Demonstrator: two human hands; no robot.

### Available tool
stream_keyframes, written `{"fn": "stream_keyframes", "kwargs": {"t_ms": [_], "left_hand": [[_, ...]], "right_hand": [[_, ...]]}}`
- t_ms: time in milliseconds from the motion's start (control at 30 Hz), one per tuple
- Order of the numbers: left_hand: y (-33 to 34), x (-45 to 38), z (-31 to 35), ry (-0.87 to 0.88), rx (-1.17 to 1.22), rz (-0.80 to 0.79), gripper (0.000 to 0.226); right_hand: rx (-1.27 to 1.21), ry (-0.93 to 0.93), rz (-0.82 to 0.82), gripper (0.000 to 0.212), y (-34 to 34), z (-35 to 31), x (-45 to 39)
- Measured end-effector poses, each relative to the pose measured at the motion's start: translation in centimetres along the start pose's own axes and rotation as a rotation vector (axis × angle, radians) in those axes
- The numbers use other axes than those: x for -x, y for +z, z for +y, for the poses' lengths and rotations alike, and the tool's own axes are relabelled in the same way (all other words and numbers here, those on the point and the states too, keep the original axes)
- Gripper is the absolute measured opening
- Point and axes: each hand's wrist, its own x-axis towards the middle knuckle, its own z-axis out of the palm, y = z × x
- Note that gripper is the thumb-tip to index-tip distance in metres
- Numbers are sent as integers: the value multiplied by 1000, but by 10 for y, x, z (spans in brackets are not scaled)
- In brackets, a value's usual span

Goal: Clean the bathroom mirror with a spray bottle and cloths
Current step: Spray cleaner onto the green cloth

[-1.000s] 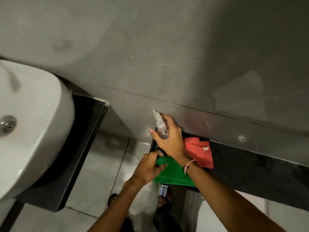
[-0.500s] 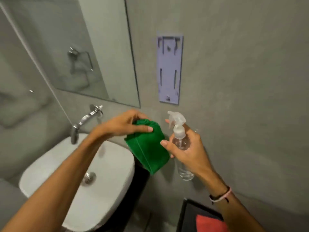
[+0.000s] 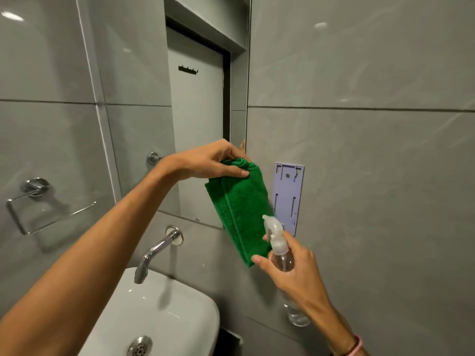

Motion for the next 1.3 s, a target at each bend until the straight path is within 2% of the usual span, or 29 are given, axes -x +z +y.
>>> {"fn": "stream_keyframes", "kwargs": {"t_ms": [167,267,300,400,533,633,700,767,833,933,1067,1300], "left_hand": [[18,0,-7,34,14,-20,25],[39,-5,-21,31,51,-33,23],[48,-5,-26,26,71,-36,23],[71,-6,-40,24,80,-37,23],[117,-6,-60,-17,102,-76,23],[154,-2,-79,-33,115,-107,22],[182,1,-93,-60,135,-114,21],[206,5,-106,-92,149,-114,20],[227,7,-116,-121,150,-106,19],[255,11,-129,-171,159,-104,20],[281,15,-141,-205,147,-119,20],[291,13,-143,-217,193,-177,19]], "right_hand": [[101,103,6,46,5,37,56],[33,244,68,32,7,69,111],[16,288,80,35,6,77,128],[0,436,106,63,7,103,169],[-24,634,110,68,10,147,220],[-24,773,44,93,12,185,247],[-8,860,67,98,17,210,257],[-13,910,151,90,24,232,260],[-23,979,217,68,29,250,258],[-63,1012,216,52,37,273,257],[-29,971,204,48,44,293,259],[-3,963,75,60,39,302,258]]}}
